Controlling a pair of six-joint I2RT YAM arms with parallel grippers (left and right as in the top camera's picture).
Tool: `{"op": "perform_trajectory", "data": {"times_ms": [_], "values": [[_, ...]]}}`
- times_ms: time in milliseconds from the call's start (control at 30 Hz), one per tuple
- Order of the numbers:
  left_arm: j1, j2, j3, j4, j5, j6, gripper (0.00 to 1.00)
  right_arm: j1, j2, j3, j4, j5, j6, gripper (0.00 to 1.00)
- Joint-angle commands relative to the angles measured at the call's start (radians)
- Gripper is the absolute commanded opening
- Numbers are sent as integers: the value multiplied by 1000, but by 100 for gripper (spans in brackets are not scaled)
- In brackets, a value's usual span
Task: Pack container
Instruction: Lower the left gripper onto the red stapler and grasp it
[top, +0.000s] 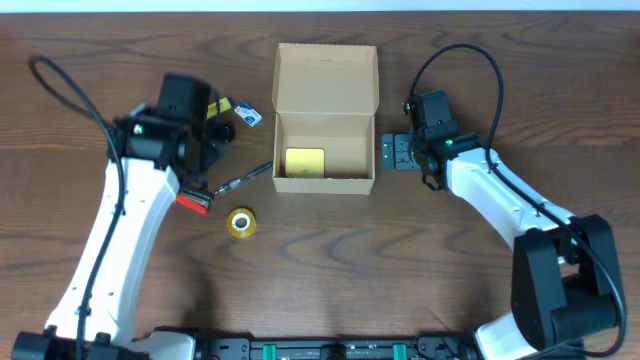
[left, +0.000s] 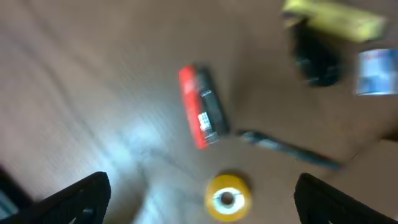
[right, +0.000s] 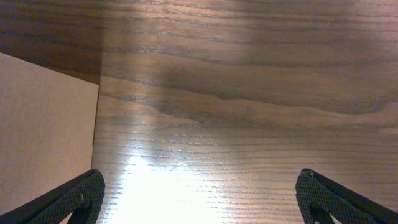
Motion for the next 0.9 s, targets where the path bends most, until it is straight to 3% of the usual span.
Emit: {"op": "perform_trajectory", "data": {"times_ms": [0, 267, 567, 867], "values": [[37, -27, -90, -1, 36, -106, 95, -9, 8, -3, -1, 0, 11, 99], [108, -30, -246, 160, 131, -261, 95, -9, 8, -3, -1, 0, 11, 99], [141, 5, -424, 503, 141, -304, 95, -9, 8, -3, -1, 0, 11, 99], [169, 143, -435, 609, 116, -314, 95, -9, 8, -3, -1, 0, 11, 99]]}}
